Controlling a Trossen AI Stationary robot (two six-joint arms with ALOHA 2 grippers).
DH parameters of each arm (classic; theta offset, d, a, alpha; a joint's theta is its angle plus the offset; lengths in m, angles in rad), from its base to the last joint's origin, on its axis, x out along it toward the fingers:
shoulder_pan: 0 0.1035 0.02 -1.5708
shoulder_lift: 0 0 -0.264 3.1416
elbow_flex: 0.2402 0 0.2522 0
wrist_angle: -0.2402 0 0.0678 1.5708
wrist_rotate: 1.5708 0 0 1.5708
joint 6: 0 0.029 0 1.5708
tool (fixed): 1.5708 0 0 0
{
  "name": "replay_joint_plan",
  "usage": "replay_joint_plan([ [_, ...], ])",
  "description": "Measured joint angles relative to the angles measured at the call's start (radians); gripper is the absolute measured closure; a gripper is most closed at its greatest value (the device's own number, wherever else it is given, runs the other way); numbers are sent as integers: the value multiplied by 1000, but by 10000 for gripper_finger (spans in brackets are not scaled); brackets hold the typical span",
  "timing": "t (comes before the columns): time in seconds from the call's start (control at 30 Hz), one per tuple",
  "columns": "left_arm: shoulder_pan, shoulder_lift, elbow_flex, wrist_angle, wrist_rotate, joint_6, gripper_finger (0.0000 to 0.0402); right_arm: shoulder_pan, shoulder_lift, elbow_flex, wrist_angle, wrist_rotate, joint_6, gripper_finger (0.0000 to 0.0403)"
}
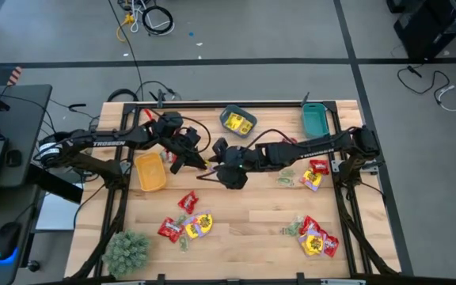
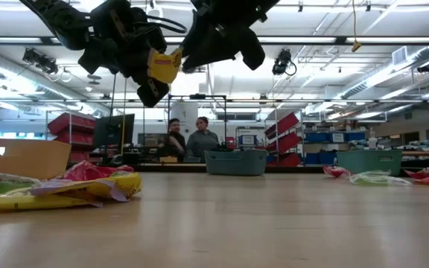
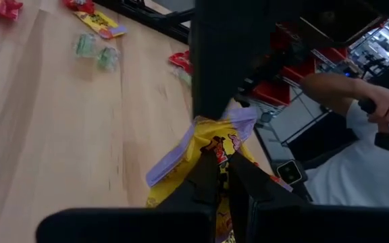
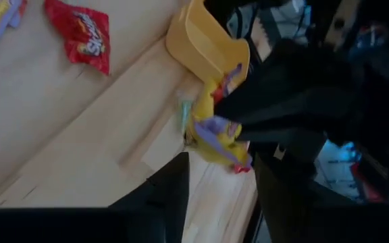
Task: Sort candy
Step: Put the yellow candy into the blue bin
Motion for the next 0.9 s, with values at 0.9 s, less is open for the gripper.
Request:
replay_joint_plan([
  [0.9,0,-7,1,43,-189,167,254,-19,6,0,-39,69,155,402],
])
